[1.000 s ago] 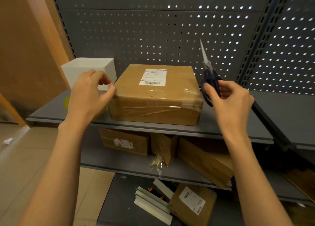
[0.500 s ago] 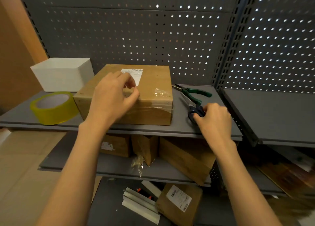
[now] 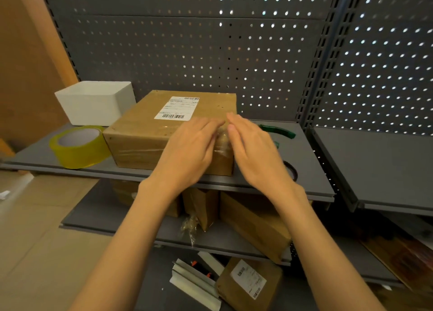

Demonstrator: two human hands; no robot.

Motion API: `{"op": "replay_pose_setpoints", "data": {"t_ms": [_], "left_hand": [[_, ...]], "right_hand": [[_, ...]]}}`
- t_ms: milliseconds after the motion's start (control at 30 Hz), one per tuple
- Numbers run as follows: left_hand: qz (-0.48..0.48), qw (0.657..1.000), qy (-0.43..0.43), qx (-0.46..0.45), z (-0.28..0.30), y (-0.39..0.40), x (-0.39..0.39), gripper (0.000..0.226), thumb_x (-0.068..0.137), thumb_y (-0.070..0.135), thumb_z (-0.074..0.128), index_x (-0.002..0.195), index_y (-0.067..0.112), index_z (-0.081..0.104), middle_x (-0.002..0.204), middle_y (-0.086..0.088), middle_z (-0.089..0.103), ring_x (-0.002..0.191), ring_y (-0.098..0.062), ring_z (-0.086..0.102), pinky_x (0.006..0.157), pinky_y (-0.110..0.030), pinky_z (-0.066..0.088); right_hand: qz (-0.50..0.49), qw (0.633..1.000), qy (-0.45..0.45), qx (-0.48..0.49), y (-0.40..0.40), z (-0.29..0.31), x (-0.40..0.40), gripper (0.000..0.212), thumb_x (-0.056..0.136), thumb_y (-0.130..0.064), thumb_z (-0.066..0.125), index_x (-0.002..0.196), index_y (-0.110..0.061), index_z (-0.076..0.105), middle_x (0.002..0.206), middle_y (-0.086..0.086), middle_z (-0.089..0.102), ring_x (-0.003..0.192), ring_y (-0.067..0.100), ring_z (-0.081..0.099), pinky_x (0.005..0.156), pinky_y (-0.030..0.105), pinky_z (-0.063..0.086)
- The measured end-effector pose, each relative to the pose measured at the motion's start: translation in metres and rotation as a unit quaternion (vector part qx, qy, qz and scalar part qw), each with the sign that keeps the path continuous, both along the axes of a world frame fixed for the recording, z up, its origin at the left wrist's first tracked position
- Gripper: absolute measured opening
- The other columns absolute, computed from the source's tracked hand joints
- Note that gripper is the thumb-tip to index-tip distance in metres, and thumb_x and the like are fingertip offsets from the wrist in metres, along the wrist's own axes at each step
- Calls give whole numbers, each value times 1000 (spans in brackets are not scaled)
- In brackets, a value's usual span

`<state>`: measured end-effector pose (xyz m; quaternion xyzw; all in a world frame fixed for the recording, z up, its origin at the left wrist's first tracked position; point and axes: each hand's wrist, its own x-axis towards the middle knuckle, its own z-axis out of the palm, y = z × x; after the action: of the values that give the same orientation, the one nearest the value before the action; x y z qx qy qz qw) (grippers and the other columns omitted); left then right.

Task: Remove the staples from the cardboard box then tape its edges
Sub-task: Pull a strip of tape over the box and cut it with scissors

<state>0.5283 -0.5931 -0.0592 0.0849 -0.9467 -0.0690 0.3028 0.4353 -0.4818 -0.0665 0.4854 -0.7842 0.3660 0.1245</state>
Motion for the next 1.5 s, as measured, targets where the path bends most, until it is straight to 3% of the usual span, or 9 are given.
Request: {"op": "replay_pose_setpoints", "data": {"t_ms": [300,433,533,700,767,900,1167,1367,1500], "left_hand": [[2,997,-70,-12,-10,-10,3,43,100,23,33,142,16,37,146,0,40,136,-15,34,112,-29,22],[-10,997,-82,10,-9,-15,5,43,100,24,33,143,19,34,148,3,36,138,-10,28,111,-22,14],[-19,995,-71,71,-5,-20,3,41,100,24,35,140,17,41,144,3,43,135,-10,34,112,-26,21],[-28,992,-44,116,0,-22,-1,40,96,33,44,130,16,54,132,1,56,123,-14,49,105,-33,35],[-30,994,-37,98,-4,-22,-2,42,92,35,50,130,16,55,132,1,56,125,-14,48,106,-36,35],[-28,996,-26,79,-10,-25,-4,44,89,35,54,129,15,56,132,-1,56,126,-17,47,105,-43,34],[-27,998,-51,11,-13,-29,-3,49,89,31,57,134,15,49,139,-3,49,129,-21,45,106,-42,33],[-63,994,-76,50,-8,-27,3,63,88,27,58,144,19,30,152,1,23,140,-16,26,115,-35,21],[-65,995,-39,63,-9,-19,-4,51,88,27,58,137,17,44,145,0,40,137,-18,33,115,-36,21]], "right_hand": [[23,997,19,70,-11,-23,-5,47,102,-30,24,145,-12,25,153,2,25,142,9,17,111,16,5],[56,995,-77,19,-6,-23,-9,42,103,-26,26,143,-15,31,151,-2,30,138,3,22,109,12,10],[60,991,-119,-8,0,-19,-15,40,102,-27,28,139,-17,40,147,-2,38,135,6,32,111,19,20],[63,989,-120,-58,1,-19,-19,38,98,-33,42,133,-21,50,140,-4,48,124,-4,38,96,-2,24],[67,989,-123,-55,0,-25,-18,38,95,-35,48,130,-24,53,142,-5,45,125,-4,36,103,6,25],[74,988,-123,-59,0,-34,-17,43,92,-33,52,134,-24,48,146,-5,39,133,8,35,112,41,29],[113,983,-144,-21,6,-32,-22,49,91,-31,54,138,-34,39,147,-17,25,135,0,25,115,46,22],[124,976,-175,-44,12,-22,-23,55,88,-30,61,139,-29,39,148,-10,33,135,3,29,112,30,27],[87,987,-114,-70,4,-25,-20,47,86,-28,64,131,-20,52,137,-4,50,126,-5,37,104,5,24]]}}
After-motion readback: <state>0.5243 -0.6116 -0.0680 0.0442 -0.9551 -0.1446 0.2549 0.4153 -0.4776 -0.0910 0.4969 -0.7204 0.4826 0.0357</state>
